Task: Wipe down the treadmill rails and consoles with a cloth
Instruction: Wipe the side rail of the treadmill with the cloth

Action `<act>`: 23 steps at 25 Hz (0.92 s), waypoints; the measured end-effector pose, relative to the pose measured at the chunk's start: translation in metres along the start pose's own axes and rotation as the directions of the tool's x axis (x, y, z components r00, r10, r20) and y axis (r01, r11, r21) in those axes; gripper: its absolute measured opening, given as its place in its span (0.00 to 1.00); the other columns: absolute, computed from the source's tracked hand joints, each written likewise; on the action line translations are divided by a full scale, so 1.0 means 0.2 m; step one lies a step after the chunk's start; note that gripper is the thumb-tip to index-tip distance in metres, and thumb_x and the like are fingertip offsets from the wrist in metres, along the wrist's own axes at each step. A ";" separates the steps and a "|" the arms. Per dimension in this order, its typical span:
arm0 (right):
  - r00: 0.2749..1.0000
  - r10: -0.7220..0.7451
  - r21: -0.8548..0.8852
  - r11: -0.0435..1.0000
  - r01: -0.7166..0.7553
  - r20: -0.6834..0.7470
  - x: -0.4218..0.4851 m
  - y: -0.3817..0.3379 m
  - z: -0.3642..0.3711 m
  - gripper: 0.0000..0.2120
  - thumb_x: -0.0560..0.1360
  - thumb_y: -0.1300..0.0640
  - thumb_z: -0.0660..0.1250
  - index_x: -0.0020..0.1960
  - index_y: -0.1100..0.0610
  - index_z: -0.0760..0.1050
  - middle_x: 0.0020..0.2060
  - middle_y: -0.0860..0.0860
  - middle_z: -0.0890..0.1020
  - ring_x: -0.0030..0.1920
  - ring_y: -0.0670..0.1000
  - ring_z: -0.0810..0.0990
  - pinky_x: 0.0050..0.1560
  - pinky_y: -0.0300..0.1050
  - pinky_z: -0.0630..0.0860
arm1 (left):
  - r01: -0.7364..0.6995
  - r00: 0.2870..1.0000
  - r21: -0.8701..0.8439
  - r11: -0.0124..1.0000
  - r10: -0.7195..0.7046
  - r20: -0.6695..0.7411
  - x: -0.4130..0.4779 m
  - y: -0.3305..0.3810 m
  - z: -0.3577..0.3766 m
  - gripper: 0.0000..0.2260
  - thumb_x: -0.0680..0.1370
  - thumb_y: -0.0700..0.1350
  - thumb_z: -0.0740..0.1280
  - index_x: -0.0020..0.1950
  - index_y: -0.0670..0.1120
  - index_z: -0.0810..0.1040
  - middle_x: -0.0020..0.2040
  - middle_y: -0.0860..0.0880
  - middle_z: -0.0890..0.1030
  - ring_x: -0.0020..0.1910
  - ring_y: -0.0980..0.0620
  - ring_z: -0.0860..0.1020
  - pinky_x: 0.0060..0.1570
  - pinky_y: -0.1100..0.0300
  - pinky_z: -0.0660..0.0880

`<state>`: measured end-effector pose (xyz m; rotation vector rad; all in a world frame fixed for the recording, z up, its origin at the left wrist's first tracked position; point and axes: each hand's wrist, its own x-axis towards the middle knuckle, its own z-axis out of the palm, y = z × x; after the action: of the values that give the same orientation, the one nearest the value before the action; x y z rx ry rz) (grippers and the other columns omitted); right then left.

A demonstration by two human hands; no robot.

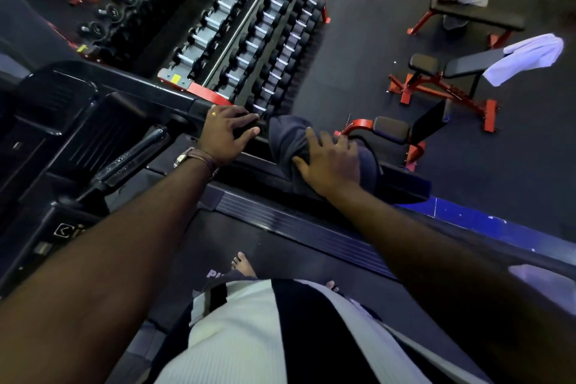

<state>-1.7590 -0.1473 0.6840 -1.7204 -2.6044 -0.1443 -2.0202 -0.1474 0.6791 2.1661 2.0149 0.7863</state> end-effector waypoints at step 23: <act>0.749 -0.612 -0.716 0.402 0.571 0.253 -0.04 -0.05 0.26 0.27 0.77 0.48 0.64 0.75 0.50 0.67 0.77 0.46 0.61 0.78 0.48 0.55 0.68 0.73 0.28 | 0.153 0.974 -0.068 0.986 -0.138 0.178 0.03 0.01 -0.03 0.14 0.75 0.49 0.70 0.60 0.49 0.82 0.59 0.49 0.80 0.62 0.42 0.70 0.64 0.55 0.65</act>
<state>-1.7620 -0.1544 0.6314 -0.6184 -3.2023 -1.4805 -2.0203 -0.1441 0.6866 1.9430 1.9902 0.6260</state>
